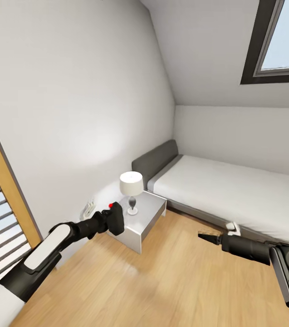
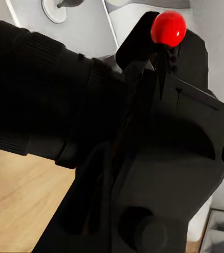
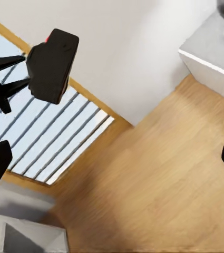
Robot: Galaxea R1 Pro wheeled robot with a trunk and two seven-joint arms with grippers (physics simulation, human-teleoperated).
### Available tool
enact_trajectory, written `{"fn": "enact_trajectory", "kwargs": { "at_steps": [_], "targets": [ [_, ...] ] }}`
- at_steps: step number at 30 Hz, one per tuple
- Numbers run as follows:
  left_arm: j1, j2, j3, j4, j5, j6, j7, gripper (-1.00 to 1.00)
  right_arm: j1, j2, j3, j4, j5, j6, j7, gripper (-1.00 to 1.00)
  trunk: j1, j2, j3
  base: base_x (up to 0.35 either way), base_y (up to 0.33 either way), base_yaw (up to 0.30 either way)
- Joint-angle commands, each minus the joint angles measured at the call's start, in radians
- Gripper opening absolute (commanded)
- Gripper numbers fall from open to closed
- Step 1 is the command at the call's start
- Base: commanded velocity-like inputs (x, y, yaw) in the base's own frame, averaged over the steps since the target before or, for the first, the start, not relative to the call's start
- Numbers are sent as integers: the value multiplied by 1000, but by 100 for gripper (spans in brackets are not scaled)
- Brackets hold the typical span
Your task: Attach the digital camera to the camera tripod in the bedroom.
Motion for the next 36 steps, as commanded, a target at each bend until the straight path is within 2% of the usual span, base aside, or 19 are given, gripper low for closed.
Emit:
{"fn": "enact_trajectory", "kwargs": {
  "at_steps": [1,3,4,5,6,7,9,10,12,15,16,20,21,25,26,29,30,33,36],
  "targets": [
    [-1,-1,-2,27,3,0,11,-100,-1,0,-2,14,17,9,-16,100,-4,6,2,0,0,0],
    [-1,-4,-5,80,0,0,13,-100,-1,1,-4,45,65,9,-51,100,-12,20,8,0,0,0],
    [-1,-7,-7,125,-1,4,16,-100,-1,2,-6,78,112,9,-88,100,-15,27,11,0,0,0],
    [-1,-7,-8,142,-2,6,17,-100,-1,3,-7,97,132,9,-106,100,-19,34,14,0,0,0],
    [-1,-8,-11,166,-3,8,19,-100,-1,5,-8,144,167,9,-137,100,-23,41,18,0,0,0],
    [1,-7,-18,216,-3,9,24,-100,-1,5,-7,281,209,9,-179,100,-27,48,21,0,0,0],
    [6,-9,-30,260,-3,9,26,-100,-1,3,-5,373,227,-19,-193,100,-35,62,27,0,0,0],
    [11,-15,-54,322,-4,9,26,-100,-1,1,-4,475,248,-73,-207,100,-38,69,30,0,0,0],
    [15,-26,-91,393,-5,9,24,-100,-1,0,-2,580,274,-135,-223,100,-46,83,36,0,0,0],
    [19,-52,-165,511,-5,5,19,-100,-1,0,-2,736,320,-240,-257,100,-58,104,46,0,0,0],
    [21,-79,-221,595,-5,3,14,-100,-1,0,-1,836,352,-320,-289,100,-61,111,49,0,0,0],
    [26,-153,-329,772,-5,-1,-11,-100,-1,2,-1,1024,399,-500,-385,100,-77,139,61,0,0,0],
    [30,-198,-374,860,-6,-2,-34,-100,-1,4,0,1119,412,-591,-451,100,-81,146,65,0,0,0],
    [65,-290,-449,1021,-12,-5,-99,-100,-1,8,1,1304,428,-756,-613,100,-96,174,77,0,0,0],
    [93,-325,-483,1088,-25,-10,-136,-100,-2,9,2,1362,431,-829,-690,100,-100,181,80,0,0,0],
    [136,-358,-524,1161,-58,-30,-189,-100,-2,11,2,1407,435,-916,-786,100,-111,202,90,0,0,0],
    [160,-370,-542,1196,-84,-53,-219,-100,3,11,2,1425,436,-958,-828,100,-115,209,93,0,0,0],
    [207,-380,-559,1237,-129,-105,-268,-100,35,13,2,1444,438,-1006,-876,100,-127,230,102,0,0,0],
    [243,-376,-564,1253,-148,-133,-300,-100,63,16,2,1451,438,-1024,-894,100,-138,251,112,0,0,0]
  ]
}}
